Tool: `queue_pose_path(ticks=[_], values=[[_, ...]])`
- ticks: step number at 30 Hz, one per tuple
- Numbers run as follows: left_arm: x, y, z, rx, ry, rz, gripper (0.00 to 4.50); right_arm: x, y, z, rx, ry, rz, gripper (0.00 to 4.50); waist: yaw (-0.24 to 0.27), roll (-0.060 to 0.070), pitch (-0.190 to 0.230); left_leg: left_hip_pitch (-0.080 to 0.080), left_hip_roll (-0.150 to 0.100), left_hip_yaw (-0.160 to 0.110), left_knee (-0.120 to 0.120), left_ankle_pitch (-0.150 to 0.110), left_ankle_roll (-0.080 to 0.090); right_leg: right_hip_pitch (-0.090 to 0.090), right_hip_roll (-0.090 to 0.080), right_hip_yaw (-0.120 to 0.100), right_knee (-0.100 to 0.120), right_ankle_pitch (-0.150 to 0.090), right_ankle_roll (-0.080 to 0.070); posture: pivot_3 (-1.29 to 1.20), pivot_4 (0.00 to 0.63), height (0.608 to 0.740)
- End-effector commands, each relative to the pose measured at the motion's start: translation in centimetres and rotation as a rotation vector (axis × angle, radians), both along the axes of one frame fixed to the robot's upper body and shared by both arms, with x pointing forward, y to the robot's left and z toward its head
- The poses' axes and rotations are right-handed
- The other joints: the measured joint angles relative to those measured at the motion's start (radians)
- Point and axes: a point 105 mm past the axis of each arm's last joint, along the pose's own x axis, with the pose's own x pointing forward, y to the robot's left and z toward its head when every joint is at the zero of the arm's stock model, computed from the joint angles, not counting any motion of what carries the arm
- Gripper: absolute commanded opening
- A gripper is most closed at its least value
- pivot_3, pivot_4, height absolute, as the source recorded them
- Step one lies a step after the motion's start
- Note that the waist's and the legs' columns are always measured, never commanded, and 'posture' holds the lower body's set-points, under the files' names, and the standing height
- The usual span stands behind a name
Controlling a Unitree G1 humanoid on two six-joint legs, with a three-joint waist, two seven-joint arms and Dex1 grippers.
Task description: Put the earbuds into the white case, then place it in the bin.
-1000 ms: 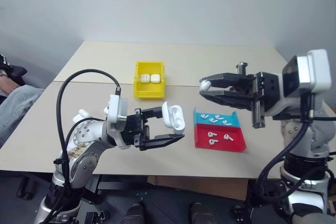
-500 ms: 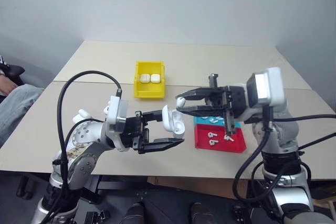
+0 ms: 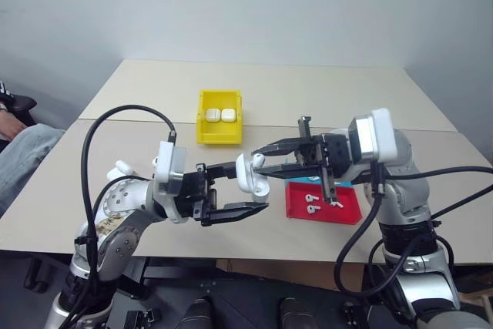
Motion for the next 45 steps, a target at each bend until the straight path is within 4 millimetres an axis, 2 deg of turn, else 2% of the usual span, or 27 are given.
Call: queue_pose_path(ticks=[1, 5, 6, 10, 16, 19, 21, 29, 32, 35, 42, 45], values=[[-0.9, -0.1, 1.0, -0.023, -0.055, -0.022, 2.72, -0.2, 0.2, 0.3, -0.010, -0.046, -0.001, 0.61, 0.000, 0.000, 0.000, 0.000, 0.000, 0.000, 0.000, 0.000, 0.000, 0.000, 0.000, 0.000, 0.000, 0.000, 0.000, 0.00, 0.150, 0.740], [-0.8, -0.1, 1.0, -0.025, -0.064, -0.020, 2.72, -0.2, 0.2, -0.2, -0.041, -0.043, 0.003, 0.61, 0.001, 0.000, 0.000, 0.000, 0.000, 0.000, 0.000, 0.000, 0.000, 0.000, 0.000, 0.000, 0.000, 0.000, 0.000, 0.00, 0.150, 0.740], [-0.7, -0.1, 1.0, -0.022, -0.064, -0.019, 2.72, -0.3, 0.2, -0.4, -0.058, -0.043, 0.010, 1.33, 0.001, 0.000, 0.000, 0.000, 0.000, 0.000, 0.000, 0.000, 0.000, 0.000, 0.000, 0.000, 0.000, 0.000, 0.000, 0.00, 0.150, 0.740], [-0.7, -0.1, 0.9, -0.017, -0.059, -0.019, 2.72, -0.1, 0.3, -1.0, -0.087, -0.064, -0.009, 2.60, 0.000, 0.000, 0.000, 0.000, 0.000, 0.000, 0.000, 0.000, 0.000, 0.000, 0.000, 0.000, 0.000, 0.000, 0.000, 0.00, 0.150, 0.740], [-0.6, -0.1, 0.8, -0.015, -0.056, -0.010, 2.72, -0.3, 0.0, -1.3, -0.107, -0.071, 0.000, 2.60, 0.000, 0.000, 0.000, 0.000, 0.000, 0.000, 0.000, 0.000, 0.000, 0.000, 0.000, 0.000, 0.000, 0.000, 0.000, 0.00, 0.150, 0.740], [-0.3, 0.2, 0.1, 0.019, -0.053, 0.016, 2.72, -0.2, -0.8, -0.7, -0.110, -0.074, -0.016, 2.60, 0.001, 0.000, 0.000, 0.000, 0.000, 0.000, 0.000, 0.000, 0.000, 0.000, 0.000, 0.000, -0.001, 0.000, 0.000, 0.00, 0.150, 0.740], [0.0, 0.7, -1.0, 0.067, -0.069, 0.046, 2.72, 0.6, -1.9, -0.2, -0.164, -0.046, -0.086, 2.60, 0.001, 0.000, 0.000, 0.000, 0.000, 0.000, 0.000, 0.000, 0.000, 0.000, 0.000, 0.000, -0.001, 0.000, 0.000, 0.00, 0.150, 0.740], [0.5, 1.9, -4.8, 0.202, -0.105, 0.152, 2.72, 5.4, -7.9, -2.3, -0.597, 0.058, -0.484, 2.60, -0.001, 0.000, 0.000, -0.001, 0.000, 0.000, -0.001, 0.000, 0.000, -0.001, -0.001, 0.000, -0.008, 0.000, 0.000, 0.00, 0.150, 0.740], [0.3, 1.9, -5.5, 0.214, -0.109, 0.176, 2.72, 7.5, -9.9, -3.0, -0.762, 0.050, -0.622, 2.60, -0.005, 0.000, 0.000, -0.001, 0.000, 0.004, -0.001, 0.000, 0.000, -0.001, -0.003, 0.000, -0.012, 0.000, 0.000, 0.00, 0.150, 0.740], [0.1, 1.5, -5.9, 0.195, -0.109, 0.209, 2.72, 10.2, -11.0, -3.7, -0.881, 0.074, -0.767, 2.60, -0.011, 0.000, 0.000, -0.001, 0.000, 0.005, -0.002, 0.000, 0.000, -0.002, -0.004, 0.000, -0.012, 0.000, 0.000, 0.00, 0.150, 0.740], [-0.6, 0.8, -6.8, 0.162, -0.090, 0.285, 2.72, 13.2, -13.0, -5.1, -1.057, 0.148, -0.865, 2.60, -0.016, 0.000, 0.000, -0.002, 0.000, 0.005, -0.006, 0.000, 0.000, -0.003, -0.004, 0.000, -0.011, 0.000, 0.000, 0.00, 0.150, 0.740], [-1.0, 0.6, -7.2, 0.165, -0.097, 0.308, 2.72, 13.7, -13.8, -5.9, -1.115, 0.153, -0.853, 2.60, -0.015, 0.000, 0.000, -0.002, -0.001, 0.005, -0.008, 0.000, 0.000, -0.003, -0.004, 0.000, -0.009, 0.001, 0.000, 0.00, 0.150, 0.740]])
